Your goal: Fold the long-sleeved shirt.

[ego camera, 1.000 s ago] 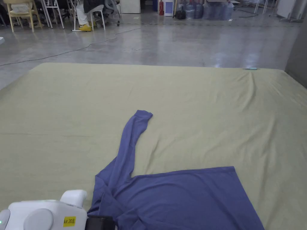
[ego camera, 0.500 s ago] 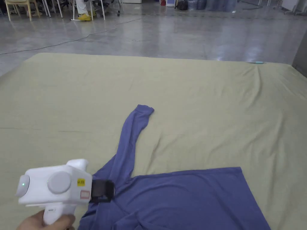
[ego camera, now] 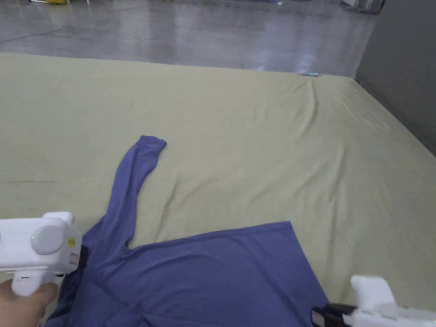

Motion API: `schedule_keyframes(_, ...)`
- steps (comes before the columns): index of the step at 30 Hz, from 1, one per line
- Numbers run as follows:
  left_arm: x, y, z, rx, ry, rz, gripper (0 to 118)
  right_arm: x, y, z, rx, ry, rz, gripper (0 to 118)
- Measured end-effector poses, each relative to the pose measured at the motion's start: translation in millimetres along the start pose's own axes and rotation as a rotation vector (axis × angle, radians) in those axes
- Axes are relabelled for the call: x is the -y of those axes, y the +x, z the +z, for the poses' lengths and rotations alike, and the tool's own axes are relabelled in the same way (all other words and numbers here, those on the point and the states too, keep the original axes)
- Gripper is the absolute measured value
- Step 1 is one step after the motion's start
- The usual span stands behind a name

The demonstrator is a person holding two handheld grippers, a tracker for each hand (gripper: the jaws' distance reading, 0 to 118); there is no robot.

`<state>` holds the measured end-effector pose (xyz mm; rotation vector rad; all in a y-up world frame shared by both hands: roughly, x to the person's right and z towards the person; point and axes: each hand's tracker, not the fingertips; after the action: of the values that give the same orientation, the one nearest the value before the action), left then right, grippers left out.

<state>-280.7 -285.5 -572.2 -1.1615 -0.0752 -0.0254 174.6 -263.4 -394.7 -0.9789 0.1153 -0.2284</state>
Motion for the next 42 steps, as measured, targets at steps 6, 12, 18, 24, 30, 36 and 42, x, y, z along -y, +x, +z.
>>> schedule_keyframes(6, -10, -4, 30, 0.061, 0.044, 0.039, 0, -145, 13, -112, 0.078, -0.105, 0.026, 118)
schedule_keyframes(12, -20, -8, 44, 0.065, 0.07, 0.044, 0, -179, 20, -186, 0.26, -0.288, -0.019, 100)
schedule_keyframes(18, -21, -15, 40, 0.053, 0.067, 0.046, 0, -168, -5, -187, 0.316, -0.244, 0.117, 46)
schedule_keyframes(24, -10, -20, 48, 0.085, 0.084, 0.093, 0, -138, -40, -159, 0.272, -0.241, 0.317, 2)
schedule_keyframes(30, -23, -53, 100, 0.146, 0.144, 0.153, 0, -162, -14, -40, 0.274, -0.046, 0.306, 2)
schedule_keyframes(36, -68, -53, 167, 0.255, 0.261, 0.138, 0, -215, -1, 78, 0.304, 0.099, 0.321, 2)
schedule_keyframes(42, -168, -9, 250, 0.222, 0.404, -0.031, 0, -309, -26, 150, 0.433, 0.225, 0.41, 2)
